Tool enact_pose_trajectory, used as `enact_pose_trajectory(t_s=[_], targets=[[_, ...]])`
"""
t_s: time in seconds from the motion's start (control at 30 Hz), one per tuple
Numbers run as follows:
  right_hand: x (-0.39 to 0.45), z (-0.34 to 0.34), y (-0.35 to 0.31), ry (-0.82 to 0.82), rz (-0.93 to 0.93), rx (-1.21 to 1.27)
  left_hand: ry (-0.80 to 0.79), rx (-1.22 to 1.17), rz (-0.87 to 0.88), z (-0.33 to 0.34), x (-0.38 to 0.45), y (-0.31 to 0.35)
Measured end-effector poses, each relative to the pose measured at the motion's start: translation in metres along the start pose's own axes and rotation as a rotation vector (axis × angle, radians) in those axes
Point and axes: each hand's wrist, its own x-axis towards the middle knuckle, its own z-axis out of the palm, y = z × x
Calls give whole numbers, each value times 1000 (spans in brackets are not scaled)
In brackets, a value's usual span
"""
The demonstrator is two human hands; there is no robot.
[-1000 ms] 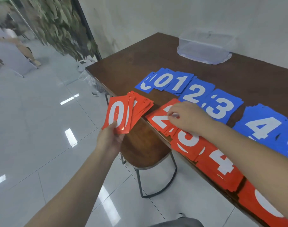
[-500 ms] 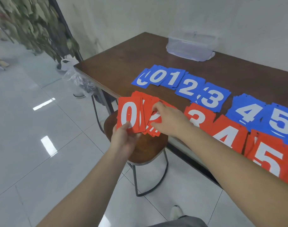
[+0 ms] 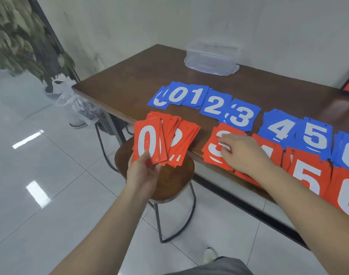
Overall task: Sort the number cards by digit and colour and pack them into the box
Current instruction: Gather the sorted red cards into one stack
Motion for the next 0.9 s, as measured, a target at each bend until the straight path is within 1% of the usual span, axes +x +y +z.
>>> enact_pose_trajectory(t_s=[0.13,0.23,0.4,0.53,0.67,0.7,0.77,0.9], targets=[[-5,6,-20,-41,0,12,-90,-57,-87,5,-13,-14],[-7,6,-38,-26,22,32,-135,-17,-65,5,-17,-27],[-15,9,-55,41,187,305,-107,3,-48,7,-16,-41],[-23,16,-65,85,165,342,-119,21,-64,10,-22,-48],[-37,12,-61,153,161,543,-154,36,-74,9,-25,-50],[-43,10,-53,185,167,534,-171,44,-77,7,-25,-49],[-57,3,-34,219,184,417,-205,53,-88,3,-26,-46],[-88,-8,14,238,189,220,-221,10,-91,-3,-28,-44]])
